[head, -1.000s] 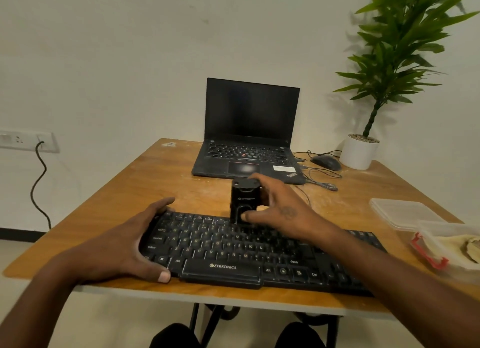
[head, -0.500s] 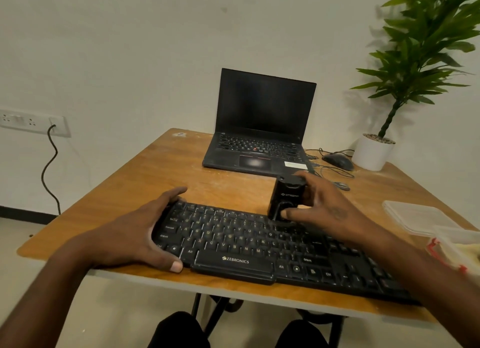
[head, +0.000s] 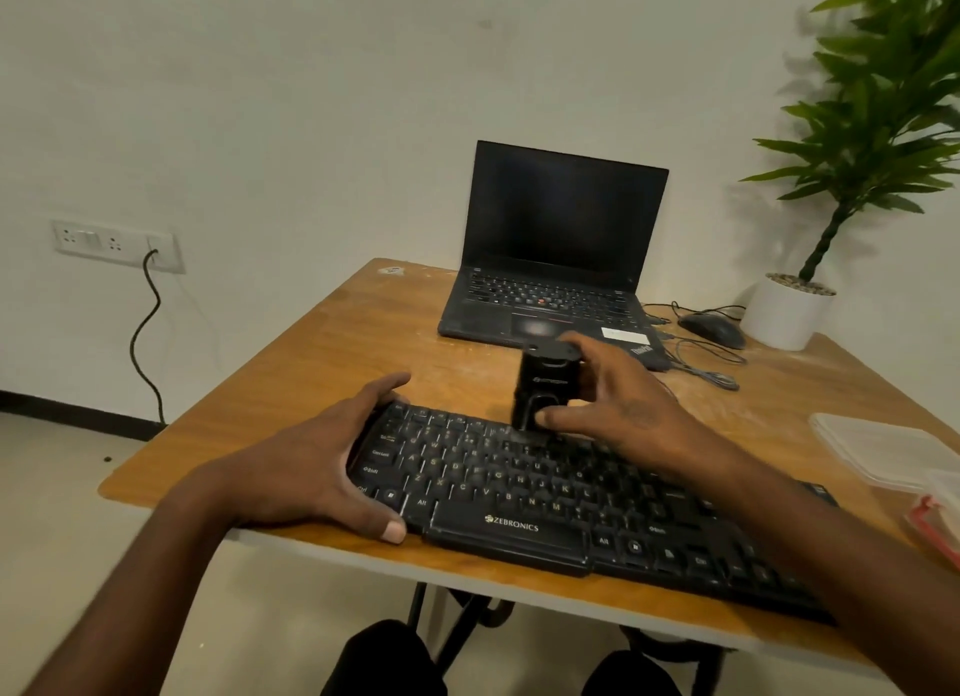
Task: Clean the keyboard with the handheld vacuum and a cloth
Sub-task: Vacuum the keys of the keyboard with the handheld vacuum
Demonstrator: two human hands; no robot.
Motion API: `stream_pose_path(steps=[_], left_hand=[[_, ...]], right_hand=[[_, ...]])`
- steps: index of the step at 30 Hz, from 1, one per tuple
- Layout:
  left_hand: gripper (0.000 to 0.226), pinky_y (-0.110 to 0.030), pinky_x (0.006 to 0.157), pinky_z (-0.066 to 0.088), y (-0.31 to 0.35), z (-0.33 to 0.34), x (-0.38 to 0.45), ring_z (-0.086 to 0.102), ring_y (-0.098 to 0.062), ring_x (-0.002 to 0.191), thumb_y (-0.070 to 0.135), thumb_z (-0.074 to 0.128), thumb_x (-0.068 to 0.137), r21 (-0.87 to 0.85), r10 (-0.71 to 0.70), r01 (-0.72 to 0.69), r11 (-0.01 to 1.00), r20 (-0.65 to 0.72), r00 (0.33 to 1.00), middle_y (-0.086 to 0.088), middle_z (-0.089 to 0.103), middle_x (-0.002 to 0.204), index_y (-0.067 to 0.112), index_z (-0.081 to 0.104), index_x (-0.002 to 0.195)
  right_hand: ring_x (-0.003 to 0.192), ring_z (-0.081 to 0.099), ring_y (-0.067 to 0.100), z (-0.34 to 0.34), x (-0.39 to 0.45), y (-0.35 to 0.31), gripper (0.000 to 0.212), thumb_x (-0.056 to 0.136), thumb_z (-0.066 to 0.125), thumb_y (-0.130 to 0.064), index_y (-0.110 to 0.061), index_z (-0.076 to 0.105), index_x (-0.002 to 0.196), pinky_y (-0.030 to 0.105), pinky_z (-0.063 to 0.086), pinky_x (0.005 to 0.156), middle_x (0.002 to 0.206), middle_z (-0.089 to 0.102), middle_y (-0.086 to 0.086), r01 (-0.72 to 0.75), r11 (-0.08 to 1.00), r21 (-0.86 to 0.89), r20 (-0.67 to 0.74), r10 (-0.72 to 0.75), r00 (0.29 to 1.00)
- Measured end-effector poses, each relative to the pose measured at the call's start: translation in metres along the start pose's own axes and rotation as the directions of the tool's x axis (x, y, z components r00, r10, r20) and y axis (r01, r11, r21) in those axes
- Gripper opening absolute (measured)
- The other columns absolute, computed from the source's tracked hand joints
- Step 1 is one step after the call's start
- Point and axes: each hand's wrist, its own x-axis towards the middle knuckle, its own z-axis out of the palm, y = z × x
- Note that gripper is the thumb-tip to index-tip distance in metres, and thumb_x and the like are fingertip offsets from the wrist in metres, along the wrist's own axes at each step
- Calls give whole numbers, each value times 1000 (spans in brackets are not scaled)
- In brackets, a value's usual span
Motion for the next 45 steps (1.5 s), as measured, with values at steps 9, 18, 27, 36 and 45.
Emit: stream_pose_path(steps=[9, 18, 27, 36, 45], left_hand=[[147, -12, 106, 38, 0, -1, 1, 41, 11, 135, 52, 101, 58, 13, -19, 19, 1000, -9, 1000, 43, 27, 148, 68, -11, 152], [150, -26, 118, 38, 3, 0, -1, 40, 5, 140, 58, 100, 55, 15, -17, 18, 1000, -20, 1000, 36, 29, 153, 68, -14, 152], [148, -33, 122, 37, 5, 0, -1, 36, -2, 145, 61, 98, 56, 49, -13, 14, 999, -31, 999, 24, 24, 163, 69, -15, 151], [148, -39, 119, 44, 11, -1, -1, 44, 0, 140, 60, 99, 54, 14, 4, -3, 1000, -39, 999, 23, 36, 157, 69, -12, 152], [154, -36, 124, 35, 6, 0, -4, 38, -5, 145, 63, 97, 56, 47, -30, 31, 998, -28, 999, 21, 26, 165, 64, -25, 151]], right_hand=[[108, 62, -1, 23, 13, -11, 53, 84, 79, -11, -34, 54, 124, 10, 52, 77, 118, 65, -13, 44, 999, 8, -3, -44, 999], [105, 65, 1, 47, 43, -24, 51, 81, 81, -14, -27, 58, 124, 12, 52, 78, 117, 68, -11, 82, 997, -8, 23, -82, 996], [110, 61, -6, 8, 11, 2, 68, 79, 83, -17, -26, 51, 138, 11, 49, 80, 122, 65, -12, -46, 999, 9, -46, 47, 998], [109, 63, 4, 81, 57, -43, 48, 83, 79, -14, -22, 58, 125, 15, 52, 81, 117, 68, -7, 154, 988, 28, 7, -155, 988], [96, 66, -3, 46, 38, -24, 48, 81, 81, -10, -30, 58, 117, 8, 50, 71, 114, 68, -7, 55, 999, -1, 10, -55, 998]])
